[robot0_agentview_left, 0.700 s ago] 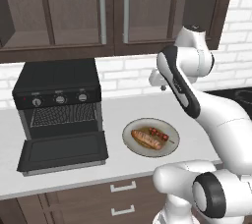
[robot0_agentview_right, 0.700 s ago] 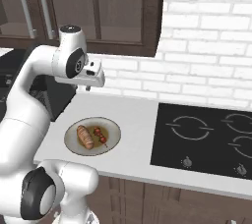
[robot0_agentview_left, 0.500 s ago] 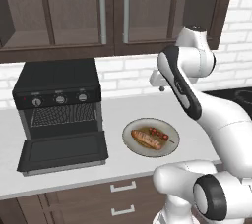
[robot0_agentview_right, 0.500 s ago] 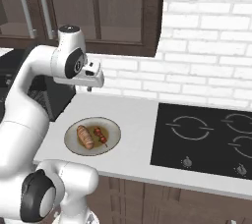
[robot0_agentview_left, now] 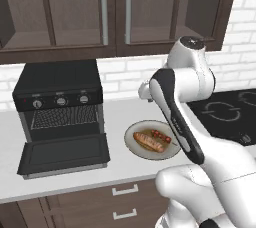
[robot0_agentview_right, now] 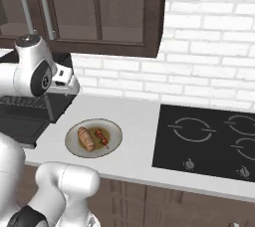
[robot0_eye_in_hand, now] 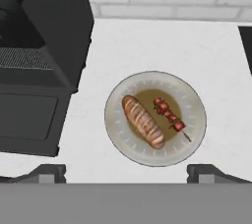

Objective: Pick up the kebab skewer and baguette bread, and place them inside the toaster oven. Close the toaster oven door and start by setting the timer.

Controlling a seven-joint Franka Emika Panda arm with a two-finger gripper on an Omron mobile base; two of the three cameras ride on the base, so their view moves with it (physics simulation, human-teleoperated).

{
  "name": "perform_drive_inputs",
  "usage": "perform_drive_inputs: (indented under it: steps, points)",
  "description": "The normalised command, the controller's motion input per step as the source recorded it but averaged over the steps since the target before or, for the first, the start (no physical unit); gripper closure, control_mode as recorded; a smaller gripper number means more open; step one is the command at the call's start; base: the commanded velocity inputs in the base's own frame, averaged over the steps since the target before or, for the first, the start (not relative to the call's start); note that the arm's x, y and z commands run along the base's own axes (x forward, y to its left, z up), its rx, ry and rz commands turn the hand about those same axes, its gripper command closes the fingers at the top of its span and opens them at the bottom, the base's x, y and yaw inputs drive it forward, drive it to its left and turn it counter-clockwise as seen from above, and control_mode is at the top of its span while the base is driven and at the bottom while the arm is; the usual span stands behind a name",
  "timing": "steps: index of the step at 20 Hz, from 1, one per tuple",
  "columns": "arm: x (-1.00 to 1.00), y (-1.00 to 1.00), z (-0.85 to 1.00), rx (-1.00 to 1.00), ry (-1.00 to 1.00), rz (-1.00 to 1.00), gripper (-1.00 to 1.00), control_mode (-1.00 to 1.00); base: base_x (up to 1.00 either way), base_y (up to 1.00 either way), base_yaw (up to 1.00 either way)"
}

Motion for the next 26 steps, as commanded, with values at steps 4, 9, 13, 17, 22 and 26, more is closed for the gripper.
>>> perform_drive_inputs:
  steps: [4,9,13,17,22,26]
  points:
    - [-0.45,1.0,0.0,-0.01,-0.16,-0.14,-1.0,-1.0,0.0,0.0,0.0]
    - [-0.19,0.9,0.0,0.0,-0.09,-0.14,-1.0,-1.0,0.0,0.0,0.0]
    - [0.0,0.62,-0.01,0.0,-0.07,-0.05,-1.0,-1.0,0.0,0.0,0.0]
    - [0.0,0.6,0.0,-0.01,-0.05,-0.01,-1.0,-1.0,0.0,0.0,0.0]
    - [0.0,0.3,-0.05,0.0,-0.01,0.0,-1.0,-1.0,0.0,0.0,0.0]
    - [0.0,0.18,-0.29,-0.01,-0.02,0.0,-1.0,-1.0,0.0,0.0,0.0]
